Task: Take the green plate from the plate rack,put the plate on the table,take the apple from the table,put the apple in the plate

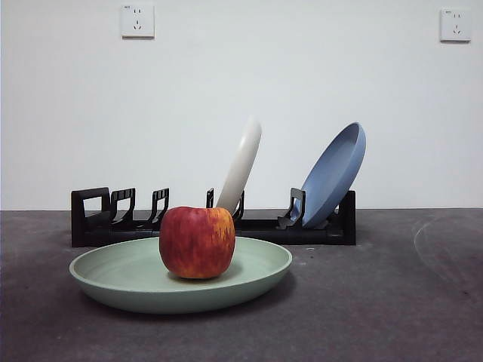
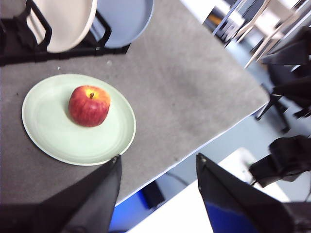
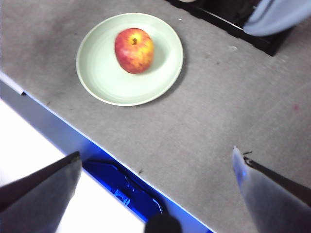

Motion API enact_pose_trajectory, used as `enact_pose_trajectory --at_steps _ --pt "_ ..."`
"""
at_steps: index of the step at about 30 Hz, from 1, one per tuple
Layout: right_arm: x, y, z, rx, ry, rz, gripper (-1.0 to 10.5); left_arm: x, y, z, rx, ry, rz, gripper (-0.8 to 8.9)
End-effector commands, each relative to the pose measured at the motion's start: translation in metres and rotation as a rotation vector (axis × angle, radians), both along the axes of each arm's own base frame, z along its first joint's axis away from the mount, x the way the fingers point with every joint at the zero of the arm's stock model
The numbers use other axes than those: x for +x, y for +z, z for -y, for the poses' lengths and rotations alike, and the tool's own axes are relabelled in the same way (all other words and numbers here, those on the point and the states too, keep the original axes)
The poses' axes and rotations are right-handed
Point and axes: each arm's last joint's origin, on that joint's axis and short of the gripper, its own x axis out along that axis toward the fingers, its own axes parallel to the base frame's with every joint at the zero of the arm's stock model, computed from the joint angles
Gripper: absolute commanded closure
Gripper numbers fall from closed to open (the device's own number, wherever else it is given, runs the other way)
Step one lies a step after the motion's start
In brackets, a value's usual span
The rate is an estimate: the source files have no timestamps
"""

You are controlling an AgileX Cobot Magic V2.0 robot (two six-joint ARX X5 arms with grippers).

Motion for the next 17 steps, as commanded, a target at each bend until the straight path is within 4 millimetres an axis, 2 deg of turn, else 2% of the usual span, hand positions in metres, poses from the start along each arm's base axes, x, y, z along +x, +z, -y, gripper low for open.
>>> enact_pose_trajectory --at_steps 1,4,6,8,9,10,11,17 --pt "-0.005 -0.014 0.007 0.020 -0.018 0.001 3.8 0.010 -0.002 0.016 0.051 -0.005 -0.009 5.58" --pt "-0.008 -0.026 0.012 0.007 -0.018 -0.008 3.9 0.020 -0.006 0.034 0.101 -0.008 -0.038 5.58" --pt "-0.009 -0.033 0.012 -0.006 -0.018 -0.017 4.5 0.025 -0.008 0.044 0.125 -0.015 -0.051 5.59" --pt "-0.008 -0.037 0.012 -0.022 -0.011 -0.022 6.3 0.029 -0.010 0.055 0.139 -0.028 -0.053 5.93" --pt "-0.008 -0.039 0.012 -0.036 0.006 -0.017 7.8 0.030 -0.010 0.060 0.145 -0.043 -0.044 6.99" --pt "-0.009 -0.039 0.012 -0.049 0.024 -0.012 9.7 0.031 -0.010 0.064 0.153 -0.063 -0.026 8.50" --pt "-0.009 -0.039 0.012 -0.056 0.034 -0.006 9.5 0.032 -0.010 0.068 0.156 -0.071 -0.011 8.15" --pt "-0.008 -0.039 0.011 -0.048 0.033 -0.006 9.6 0.034 -0.012 0.084 0.183 -0.071 0.049 8.22"
